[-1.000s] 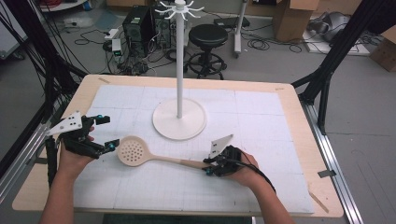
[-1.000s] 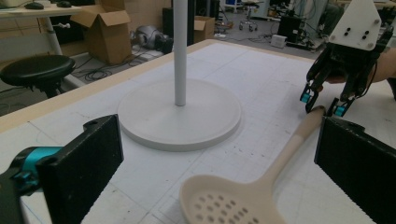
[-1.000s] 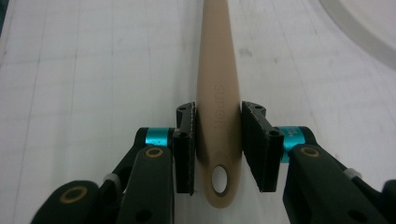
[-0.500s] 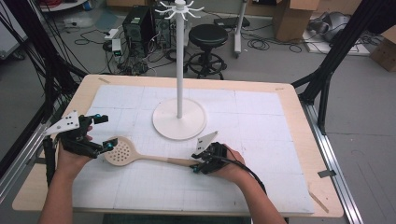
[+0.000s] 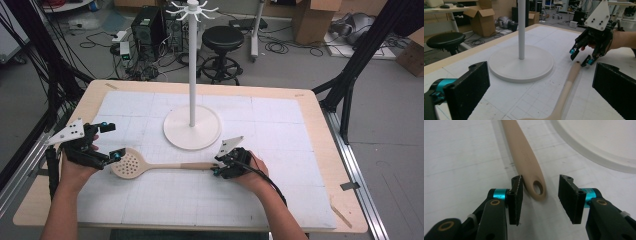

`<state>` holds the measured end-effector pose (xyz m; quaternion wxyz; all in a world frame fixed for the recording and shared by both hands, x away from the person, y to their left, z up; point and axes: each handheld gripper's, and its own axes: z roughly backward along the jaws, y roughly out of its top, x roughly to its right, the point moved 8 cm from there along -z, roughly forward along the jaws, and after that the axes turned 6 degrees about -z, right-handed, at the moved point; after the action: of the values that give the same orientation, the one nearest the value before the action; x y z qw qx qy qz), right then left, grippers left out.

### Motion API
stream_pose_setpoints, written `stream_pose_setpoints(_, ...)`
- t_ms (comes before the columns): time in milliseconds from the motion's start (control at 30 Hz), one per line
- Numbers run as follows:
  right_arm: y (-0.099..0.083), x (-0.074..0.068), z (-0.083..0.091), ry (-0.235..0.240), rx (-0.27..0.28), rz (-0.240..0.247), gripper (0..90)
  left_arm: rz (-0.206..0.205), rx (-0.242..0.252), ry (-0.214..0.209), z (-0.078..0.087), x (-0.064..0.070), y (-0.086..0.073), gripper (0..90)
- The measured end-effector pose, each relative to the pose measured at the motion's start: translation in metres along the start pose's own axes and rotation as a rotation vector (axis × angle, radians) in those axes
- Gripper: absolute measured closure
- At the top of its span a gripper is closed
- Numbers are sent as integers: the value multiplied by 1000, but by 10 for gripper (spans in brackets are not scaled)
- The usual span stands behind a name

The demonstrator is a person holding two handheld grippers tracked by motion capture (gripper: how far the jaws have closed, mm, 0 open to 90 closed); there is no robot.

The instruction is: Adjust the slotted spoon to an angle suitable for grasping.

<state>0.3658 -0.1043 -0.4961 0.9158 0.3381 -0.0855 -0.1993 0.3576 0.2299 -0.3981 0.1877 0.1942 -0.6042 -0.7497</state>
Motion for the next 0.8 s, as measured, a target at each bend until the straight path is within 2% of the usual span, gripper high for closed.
stream_pose_setpoints(133,-2,7,0,-17,6,-41,535,0,1,0,1,0,0,17)
stream_pose_setpoints(300,1,5,9,-11,43,-60,491,0,2,-1,1,-1,0,17)
stream_pose_setpoints(333,4,3,19,-9,79,-68,462,0,4,-2,1,0,0,17)
stream_pose_setpoints(433,5,2,28,-12,116,-82,446,1,8,-1,1,0,1,17)
stream_pose_setpoints(533,3,1,45,-3,178,-128,408,5,16,-2,2,-1,2,17)
stream_pose_setpoints(600,0,3,59,-12,238,-147,382,5,19,-4,2,-1,2,17)
stream_pose_setpoints(633,-2,4,71,-17,290,-179,357,5,21,-7,2,-1,3,17)
stream_pose_setpoints(667,-3,6,75,-21,314,-184,350,5,21,-7,2,-1,3,17)
stream_pose_setpoints(700,-3,6,75,-21,314,-184,350,5,23,-9,2,0,3,17)
stream_pose_setpoints(733,-4,8,88,-33,364,-202,319,5,25,-11,2,0,3,17)
stream_pose_setpoints(767,-4,8,88,-33,364,-202,319,5,25,-11,2,0,3,17)
stream_pose_setpoints(800,-3,11,99,-50,416,-213,303,5,27,-13,2,0,4,17)
